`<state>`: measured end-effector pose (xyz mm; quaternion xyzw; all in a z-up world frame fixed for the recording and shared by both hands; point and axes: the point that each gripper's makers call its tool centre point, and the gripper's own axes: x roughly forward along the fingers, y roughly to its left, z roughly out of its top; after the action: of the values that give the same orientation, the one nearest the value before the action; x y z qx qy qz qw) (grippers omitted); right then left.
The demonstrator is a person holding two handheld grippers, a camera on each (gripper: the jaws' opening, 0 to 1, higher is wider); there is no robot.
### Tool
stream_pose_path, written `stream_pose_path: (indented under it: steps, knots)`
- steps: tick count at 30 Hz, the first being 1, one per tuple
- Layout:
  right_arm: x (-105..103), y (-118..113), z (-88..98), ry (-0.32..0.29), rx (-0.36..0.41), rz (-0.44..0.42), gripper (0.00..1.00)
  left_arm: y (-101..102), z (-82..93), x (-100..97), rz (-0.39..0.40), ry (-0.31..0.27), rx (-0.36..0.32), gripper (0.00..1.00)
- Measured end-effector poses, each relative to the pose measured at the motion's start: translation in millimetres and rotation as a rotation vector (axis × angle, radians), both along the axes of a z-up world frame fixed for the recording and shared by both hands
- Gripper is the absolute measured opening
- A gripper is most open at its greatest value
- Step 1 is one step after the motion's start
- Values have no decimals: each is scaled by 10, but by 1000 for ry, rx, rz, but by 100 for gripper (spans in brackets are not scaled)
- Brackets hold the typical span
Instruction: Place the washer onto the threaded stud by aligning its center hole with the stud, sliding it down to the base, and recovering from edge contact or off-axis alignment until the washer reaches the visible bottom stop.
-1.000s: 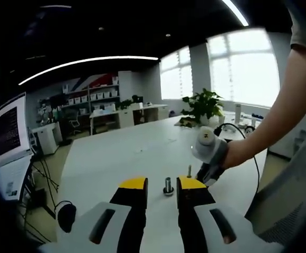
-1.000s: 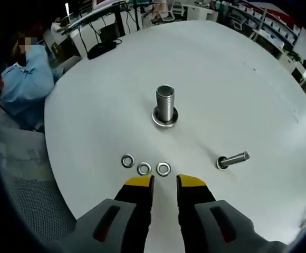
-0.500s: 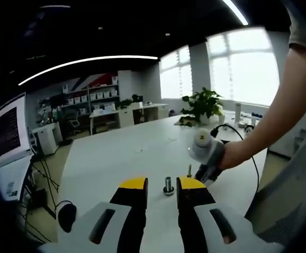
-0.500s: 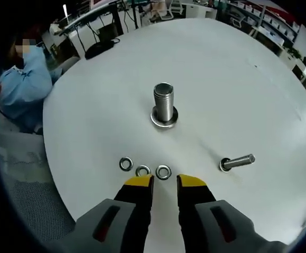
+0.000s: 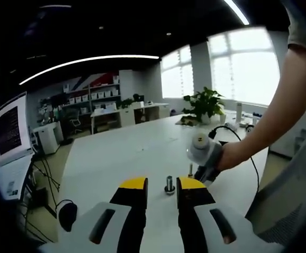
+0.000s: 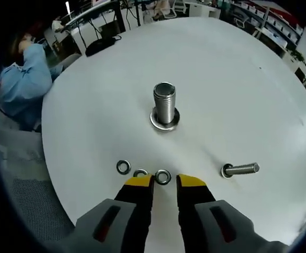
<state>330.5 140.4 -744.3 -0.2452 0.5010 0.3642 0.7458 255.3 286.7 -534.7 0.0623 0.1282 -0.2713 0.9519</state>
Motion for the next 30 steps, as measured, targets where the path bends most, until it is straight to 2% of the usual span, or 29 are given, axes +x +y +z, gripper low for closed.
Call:
stream_pose_path:
  steps: [2, 5, 14, 21, 30]
  knots:
    - [-4, 9, -10, -10, -23, 45, 19, 0, -2, 1, -1, 1, 0, 19]
    - [-4, 11, -8, 1, -22, 38, 18, 0, -8, -2, -1, 3, 3, 19]
    - [1, 26, -12, 38, -67, 99, 17, 1, -16, 1, 1, 6, 3, 19]
    - [-5, 38, -14, 74, -155, 173, 16, -4, -25, -3, -2, 7, 7, 19]
    - [-11, 58, -30, 97, -256, 213, 15, 4, -25, 1, 1, 6, 10, 19]
